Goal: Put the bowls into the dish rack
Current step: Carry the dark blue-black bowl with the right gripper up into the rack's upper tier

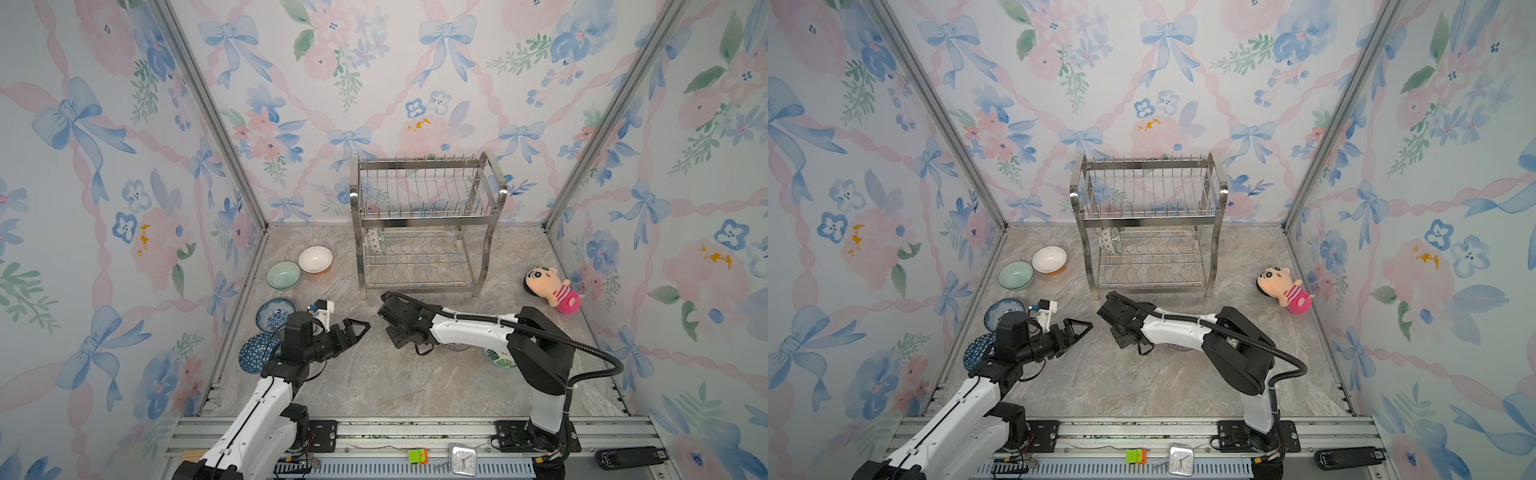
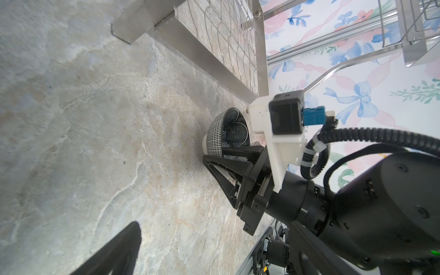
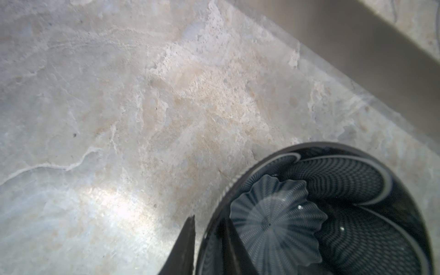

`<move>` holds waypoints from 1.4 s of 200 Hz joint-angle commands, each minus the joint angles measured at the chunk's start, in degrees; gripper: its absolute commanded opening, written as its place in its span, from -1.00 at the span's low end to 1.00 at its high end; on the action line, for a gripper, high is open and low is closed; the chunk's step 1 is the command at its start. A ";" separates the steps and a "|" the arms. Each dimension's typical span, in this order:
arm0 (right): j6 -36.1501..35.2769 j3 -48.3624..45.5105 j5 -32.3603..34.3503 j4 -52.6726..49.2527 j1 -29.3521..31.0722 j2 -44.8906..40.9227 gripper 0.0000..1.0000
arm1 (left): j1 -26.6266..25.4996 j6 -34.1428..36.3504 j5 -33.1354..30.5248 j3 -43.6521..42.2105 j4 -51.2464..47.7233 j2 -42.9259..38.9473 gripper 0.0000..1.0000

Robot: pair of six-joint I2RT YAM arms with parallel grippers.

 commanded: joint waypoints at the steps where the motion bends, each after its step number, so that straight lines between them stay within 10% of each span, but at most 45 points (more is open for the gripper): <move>1: -0.71 0.79 -0.54 0.71 -0.41 0.02 -0.60 | 0.42 1.06 -0.06 0.42 -0.48 0.32 0.96; 121: -2.64 -5.18 -3.46 7.60 -1.21 -9.35 -0.87 | -1.05 0.87 -3.95 3.95 -1.96 2.14 0.96; 280: 2.73 -18.09 -20.42 32.15 -15.58 -24.35 -1.00 | -16.62 8.57 -22.65 22.13 -7.74 16.17 0.96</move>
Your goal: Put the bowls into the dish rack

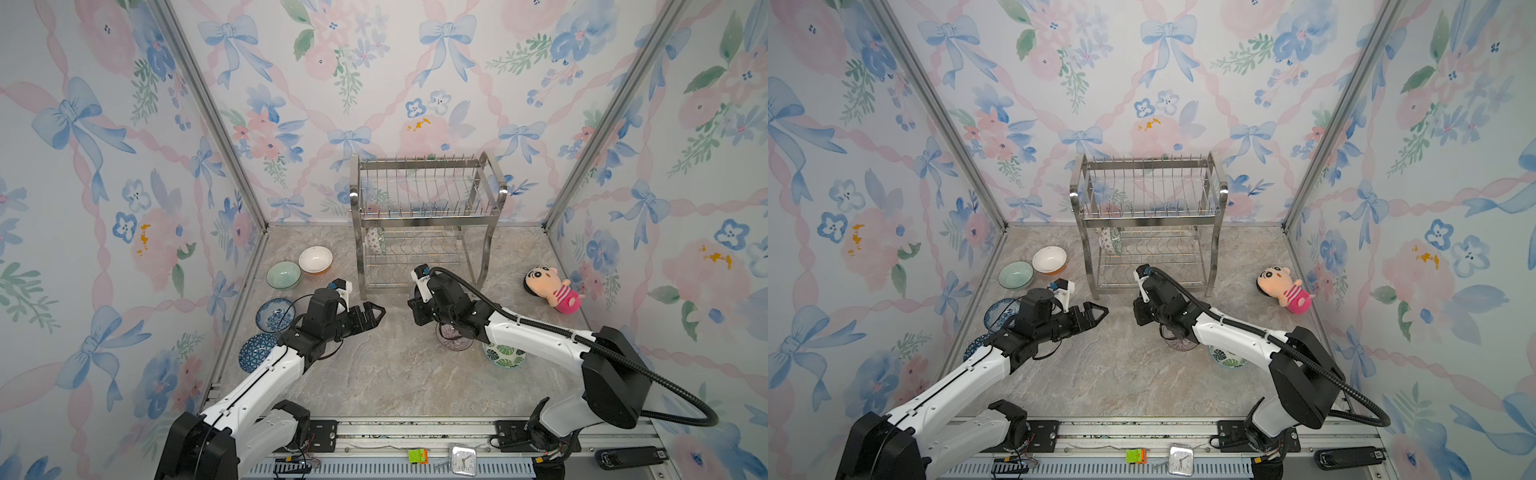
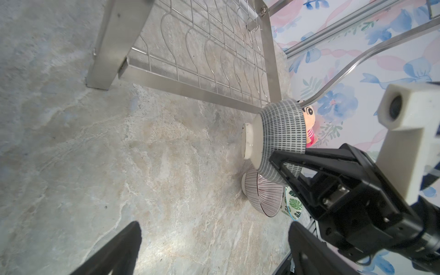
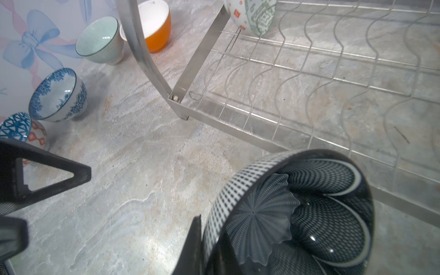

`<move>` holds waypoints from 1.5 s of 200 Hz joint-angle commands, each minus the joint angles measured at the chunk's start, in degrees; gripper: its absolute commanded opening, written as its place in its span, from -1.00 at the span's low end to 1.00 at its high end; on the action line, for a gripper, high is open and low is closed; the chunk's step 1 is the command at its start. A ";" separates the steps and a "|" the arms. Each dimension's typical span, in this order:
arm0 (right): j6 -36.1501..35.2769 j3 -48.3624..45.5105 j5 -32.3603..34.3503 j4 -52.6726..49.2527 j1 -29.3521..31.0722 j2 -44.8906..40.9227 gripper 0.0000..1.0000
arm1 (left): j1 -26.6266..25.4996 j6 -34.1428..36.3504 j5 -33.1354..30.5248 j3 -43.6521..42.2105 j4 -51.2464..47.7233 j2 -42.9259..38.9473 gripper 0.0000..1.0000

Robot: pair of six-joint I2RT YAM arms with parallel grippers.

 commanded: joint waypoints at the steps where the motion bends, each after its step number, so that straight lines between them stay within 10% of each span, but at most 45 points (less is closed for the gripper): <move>1: 1.81 -1.09 -4.48 10.03 -2.56 -1.84 -1.00 | -1.98 3.65 -4.49 4.54 -1.71 2.52 0.96; 166: 15.43 12.56 -17.27 38.01 -14.15 20.55 -1.00 | -8.51 13.87 -24.02 19.81 -4.12 15.62 0.96; 300: 24.82 29.29 -21.58 49.25 -16.53 39.57 -1.00 | -9.02 8.67 -21.01 21.17 5.43 22.03 0.96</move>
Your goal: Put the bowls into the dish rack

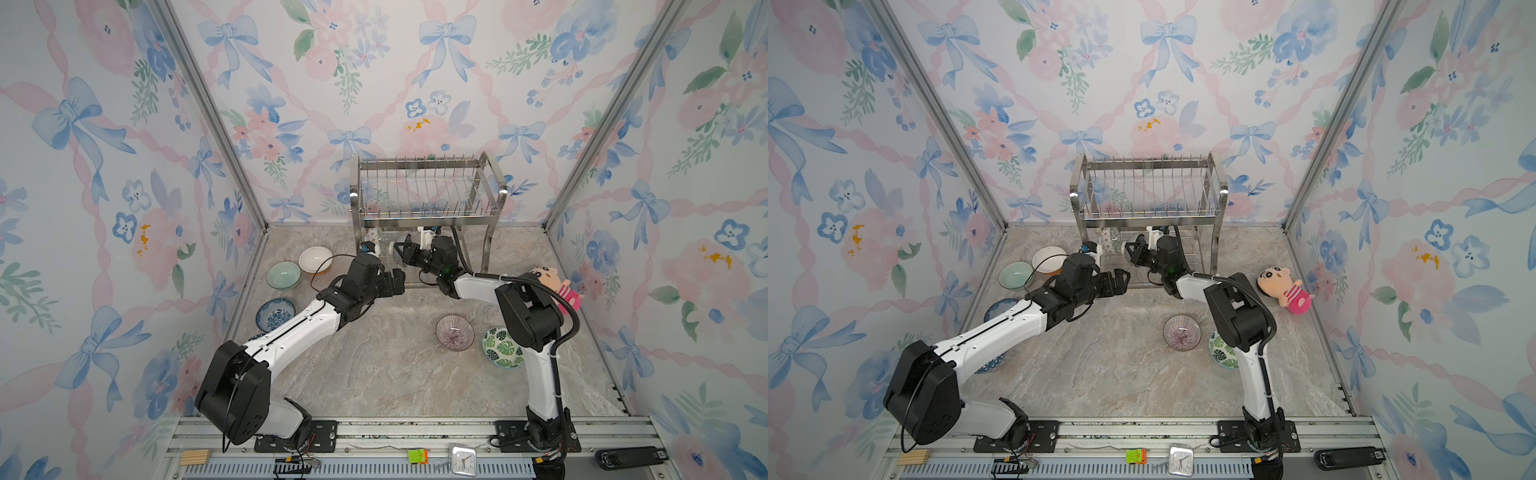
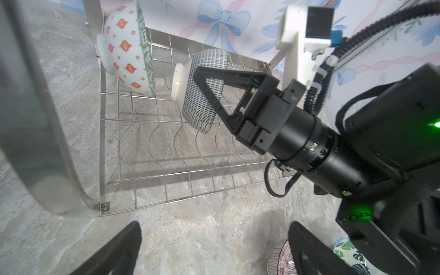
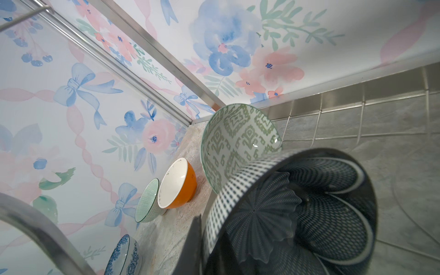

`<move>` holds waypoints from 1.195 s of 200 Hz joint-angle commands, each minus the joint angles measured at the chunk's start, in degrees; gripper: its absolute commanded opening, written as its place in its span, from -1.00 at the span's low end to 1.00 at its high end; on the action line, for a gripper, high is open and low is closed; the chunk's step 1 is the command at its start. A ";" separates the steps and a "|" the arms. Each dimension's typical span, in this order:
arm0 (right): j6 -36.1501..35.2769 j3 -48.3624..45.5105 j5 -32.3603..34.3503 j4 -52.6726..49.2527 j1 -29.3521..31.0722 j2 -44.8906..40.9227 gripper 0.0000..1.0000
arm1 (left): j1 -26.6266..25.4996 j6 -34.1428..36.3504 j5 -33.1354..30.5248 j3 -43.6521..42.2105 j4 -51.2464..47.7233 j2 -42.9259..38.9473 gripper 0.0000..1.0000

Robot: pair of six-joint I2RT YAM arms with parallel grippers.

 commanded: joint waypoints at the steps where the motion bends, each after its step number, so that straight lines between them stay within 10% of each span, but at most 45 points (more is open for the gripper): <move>1: 1.12 4.60 -1.65 7.37 -0.80 1.68 -1.00 | -0.30 -0.74 0.95 -1.50 3.54 0.69 0.96; 239: 10.13 25.26 -7.23 12.80 -0.89 19.82 -0.99 | 2.67 1.52 4.10 -3.09 8.78 0.69 0.96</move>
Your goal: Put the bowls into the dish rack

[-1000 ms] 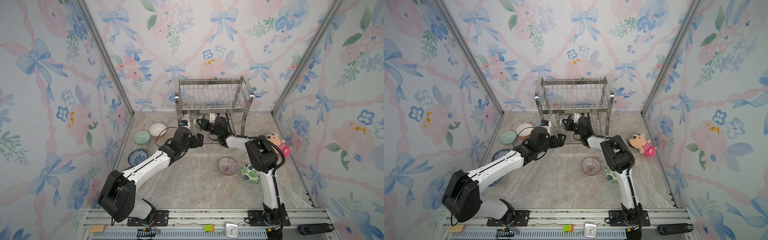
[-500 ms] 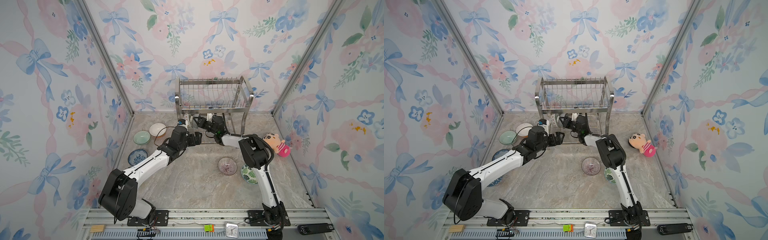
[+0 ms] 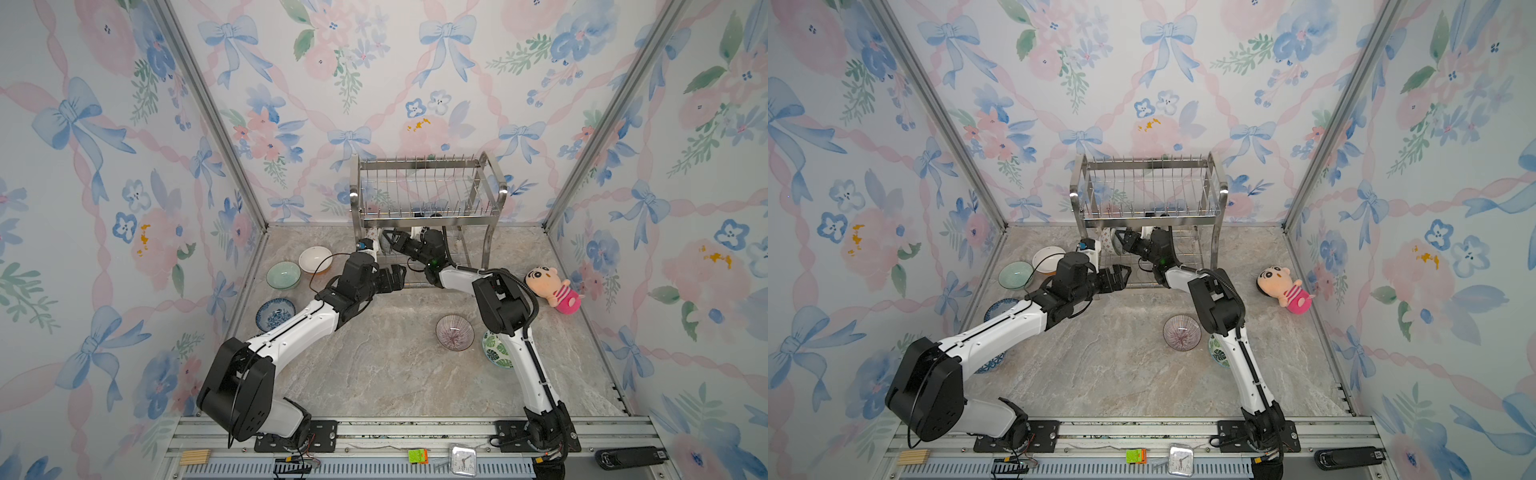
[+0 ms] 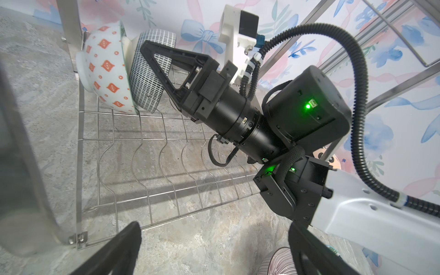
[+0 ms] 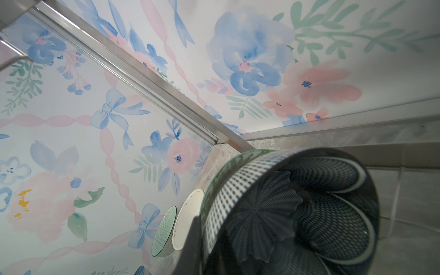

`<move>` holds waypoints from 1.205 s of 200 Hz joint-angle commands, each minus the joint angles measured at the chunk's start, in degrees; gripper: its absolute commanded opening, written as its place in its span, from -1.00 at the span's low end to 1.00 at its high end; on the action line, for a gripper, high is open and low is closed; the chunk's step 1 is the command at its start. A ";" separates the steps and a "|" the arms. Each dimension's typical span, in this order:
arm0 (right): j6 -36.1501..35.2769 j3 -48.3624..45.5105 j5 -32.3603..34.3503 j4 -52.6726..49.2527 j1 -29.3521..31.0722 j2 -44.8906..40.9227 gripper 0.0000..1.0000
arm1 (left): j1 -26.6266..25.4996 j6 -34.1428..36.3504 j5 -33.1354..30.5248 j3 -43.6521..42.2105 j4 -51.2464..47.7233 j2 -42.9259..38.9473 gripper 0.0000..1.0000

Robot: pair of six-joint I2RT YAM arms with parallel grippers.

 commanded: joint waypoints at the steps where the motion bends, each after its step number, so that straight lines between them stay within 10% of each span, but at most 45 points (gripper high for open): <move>1: 1.36 2.99 -1.22 5.75 -0.17 1.51 -0.99 | 0.08 1.47 -0.84 -0.51 0.54 -0.17 0.96; 241: -2.40 4.50 -5.05 -1.24 -1.04 1.55 -0.95 | -0.26 5.24 -4.79 0.58 -1.62 0.20 0.96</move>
